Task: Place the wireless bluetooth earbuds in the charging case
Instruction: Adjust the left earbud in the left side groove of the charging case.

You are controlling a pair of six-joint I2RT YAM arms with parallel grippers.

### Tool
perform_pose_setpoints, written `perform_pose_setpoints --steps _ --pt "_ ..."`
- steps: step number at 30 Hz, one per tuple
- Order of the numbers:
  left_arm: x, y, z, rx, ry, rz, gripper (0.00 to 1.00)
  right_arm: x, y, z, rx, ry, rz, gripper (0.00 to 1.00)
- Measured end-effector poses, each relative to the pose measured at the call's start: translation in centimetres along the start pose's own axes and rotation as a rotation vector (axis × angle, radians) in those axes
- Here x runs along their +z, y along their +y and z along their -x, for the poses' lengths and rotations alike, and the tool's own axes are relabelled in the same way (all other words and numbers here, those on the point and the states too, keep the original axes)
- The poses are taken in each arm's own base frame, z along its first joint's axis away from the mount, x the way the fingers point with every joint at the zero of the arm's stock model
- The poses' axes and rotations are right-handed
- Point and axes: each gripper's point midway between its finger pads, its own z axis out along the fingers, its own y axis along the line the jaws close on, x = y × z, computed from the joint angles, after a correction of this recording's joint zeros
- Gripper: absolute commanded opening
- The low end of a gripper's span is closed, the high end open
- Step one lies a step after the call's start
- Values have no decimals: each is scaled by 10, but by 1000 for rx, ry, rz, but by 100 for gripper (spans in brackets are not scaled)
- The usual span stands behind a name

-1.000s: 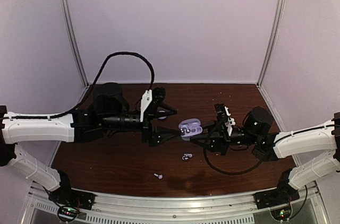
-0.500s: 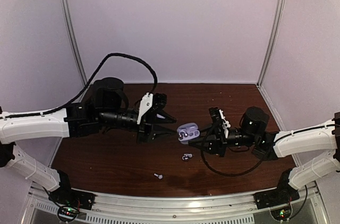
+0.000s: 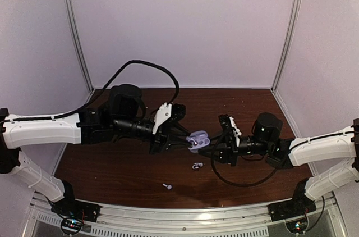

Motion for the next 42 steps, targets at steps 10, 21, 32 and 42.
perform_pose_setpoints --steps 10,21,32,42 --pt "3 0 -1 1 7 -5 27 2 0 3 -6 -5 -3 0" --pt "7 -1 -10 -3 36 -13 13 2 0 2 -2 0 -3 0" --pt "11 -2 -15 -5 46 -20 2 2 -1 -2 13 18 -4 0" --pt "18 -4 -24 -17 66 -42 0 1 -1 -7 31 35 -6 0"
